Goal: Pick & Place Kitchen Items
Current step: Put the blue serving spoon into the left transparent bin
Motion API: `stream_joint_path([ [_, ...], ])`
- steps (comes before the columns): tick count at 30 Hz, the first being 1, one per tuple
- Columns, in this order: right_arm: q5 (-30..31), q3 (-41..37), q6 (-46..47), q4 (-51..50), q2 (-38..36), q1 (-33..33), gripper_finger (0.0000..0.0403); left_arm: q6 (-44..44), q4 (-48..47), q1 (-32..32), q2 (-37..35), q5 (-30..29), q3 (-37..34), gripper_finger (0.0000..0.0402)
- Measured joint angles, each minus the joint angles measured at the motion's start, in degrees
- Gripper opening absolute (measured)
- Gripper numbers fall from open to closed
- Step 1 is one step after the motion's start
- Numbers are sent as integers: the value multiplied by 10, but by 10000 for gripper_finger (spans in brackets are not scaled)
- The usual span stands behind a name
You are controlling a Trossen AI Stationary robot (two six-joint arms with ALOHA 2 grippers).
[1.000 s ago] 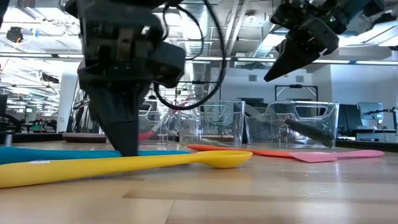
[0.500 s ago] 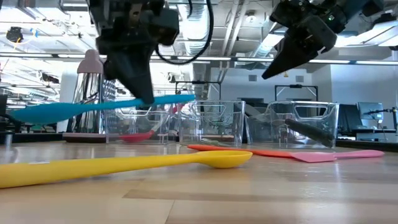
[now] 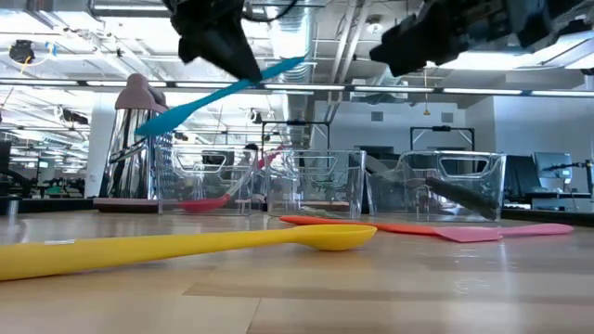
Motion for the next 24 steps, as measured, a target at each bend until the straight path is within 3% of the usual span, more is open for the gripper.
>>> stream_joint_path([
  [7,-11,-8,30,23,0,-47,1,78,38,0,-43,-102,0,6],
  [12,-27,-8,35,48,0,-59,1,183,185,1,-57,-118,-19,6],
  [17,-35,-8,35,89,1,-52,1,269,368,21,-57,-93,-84,6],
  [24,-35,-9,16,185,58,-46,0,305,509,63,-60,-16,-138,6],
])
